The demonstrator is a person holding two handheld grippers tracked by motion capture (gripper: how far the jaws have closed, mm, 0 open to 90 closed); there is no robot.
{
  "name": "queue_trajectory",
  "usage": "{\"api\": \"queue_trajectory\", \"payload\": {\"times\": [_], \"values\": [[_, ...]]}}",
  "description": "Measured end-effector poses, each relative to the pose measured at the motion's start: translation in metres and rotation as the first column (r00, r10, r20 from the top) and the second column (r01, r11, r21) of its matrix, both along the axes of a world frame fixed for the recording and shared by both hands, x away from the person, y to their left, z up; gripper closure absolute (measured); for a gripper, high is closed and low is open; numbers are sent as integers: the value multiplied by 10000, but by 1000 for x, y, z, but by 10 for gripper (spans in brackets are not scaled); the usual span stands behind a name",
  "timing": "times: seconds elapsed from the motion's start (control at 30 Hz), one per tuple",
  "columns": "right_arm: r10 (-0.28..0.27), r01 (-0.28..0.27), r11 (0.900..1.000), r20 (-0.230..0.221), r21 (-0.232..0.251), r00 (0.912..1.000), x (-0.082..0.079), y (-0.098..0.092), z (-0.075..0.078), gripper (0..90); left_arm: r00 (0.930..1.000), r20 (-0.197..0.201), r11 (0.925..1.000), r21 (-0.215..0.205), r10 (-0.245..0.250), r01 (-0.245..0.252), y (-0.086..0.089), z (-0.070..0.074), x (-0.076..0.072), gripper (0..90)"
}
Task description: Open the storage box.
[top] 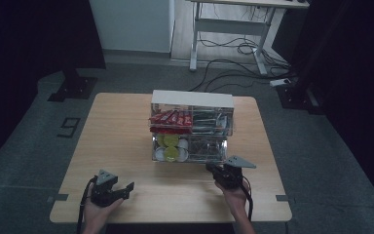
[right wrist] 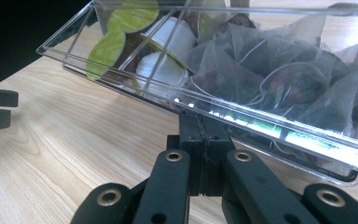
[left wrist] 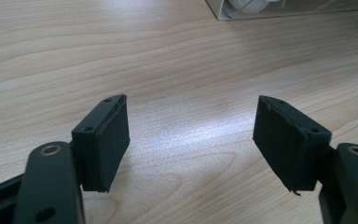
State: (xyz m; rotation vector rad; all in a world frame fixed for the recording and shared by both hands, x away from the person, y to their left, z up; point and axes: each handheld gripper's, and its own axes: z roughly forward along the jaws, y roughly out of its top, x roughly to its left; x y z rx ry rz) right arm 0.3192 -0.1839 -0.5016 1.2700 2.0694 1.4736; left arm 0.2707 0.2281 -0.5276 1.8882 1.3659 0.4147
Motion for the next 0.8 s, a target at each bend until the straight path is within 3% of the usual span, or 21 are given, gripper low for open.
{"api": "queue_trajectory", "payload": {"times": [0.8], "values": [[-25, 7, 9993, 474, 377, 9989, 12, 5, 22, 883, 9998, 38, 9998, 12, 198, -198, 5, 1, 0, 273]]}}
